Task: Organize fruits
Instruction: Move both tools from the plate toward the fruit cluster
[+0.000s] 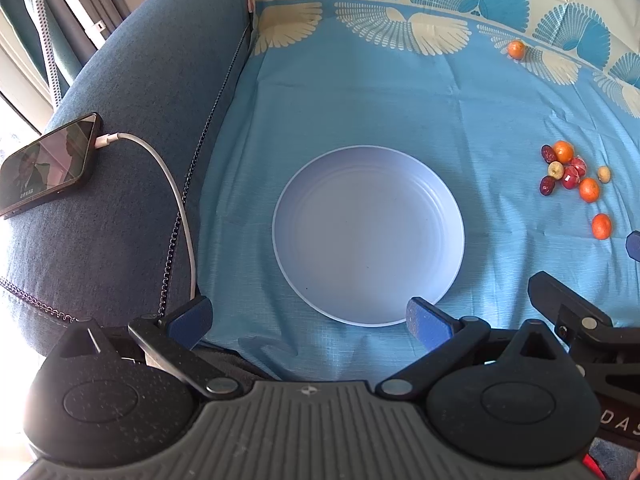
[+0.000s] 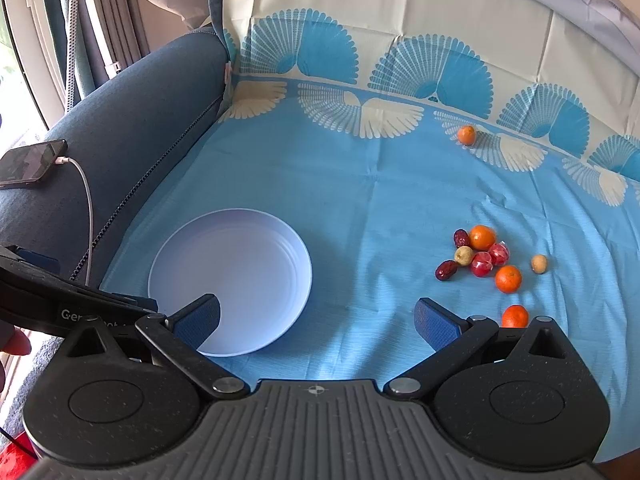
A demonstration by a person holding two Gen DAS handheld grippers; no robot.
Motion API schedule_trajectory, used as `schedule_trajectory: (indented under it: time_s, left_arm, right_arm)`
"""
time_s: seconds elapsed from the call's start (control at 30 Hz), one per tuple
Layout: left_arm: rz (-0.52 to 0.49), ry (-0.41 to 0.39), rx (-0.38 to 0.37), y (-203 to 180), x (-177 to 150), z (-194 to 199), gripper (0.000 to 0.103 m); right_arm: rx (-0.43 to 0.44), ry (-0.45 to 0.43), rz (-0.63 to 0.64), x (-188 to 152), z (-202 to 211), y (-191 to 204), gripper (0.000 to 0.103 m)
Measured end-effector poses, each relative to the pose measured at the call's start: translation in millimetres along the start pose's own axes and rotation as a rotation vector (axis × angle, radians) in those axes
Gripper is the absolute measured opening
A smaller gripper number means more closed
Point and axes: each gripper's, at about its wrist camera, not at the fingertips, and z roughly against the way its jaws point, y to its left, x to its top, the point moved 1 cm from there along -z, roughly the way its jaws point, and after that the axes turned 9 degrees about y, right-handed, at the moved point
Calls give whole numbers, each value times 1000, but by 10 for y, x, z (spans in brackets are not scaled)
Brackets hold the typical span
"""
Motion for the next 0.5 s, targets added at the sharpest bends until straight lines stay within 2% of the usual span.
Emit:
schedule_trajectory:
  time_s: [0.5]
  left_arm:
    - [18,8,-15,25,0,80,103]
  right_arm:
    - [17,-14,-8,-9,74,-20,102]
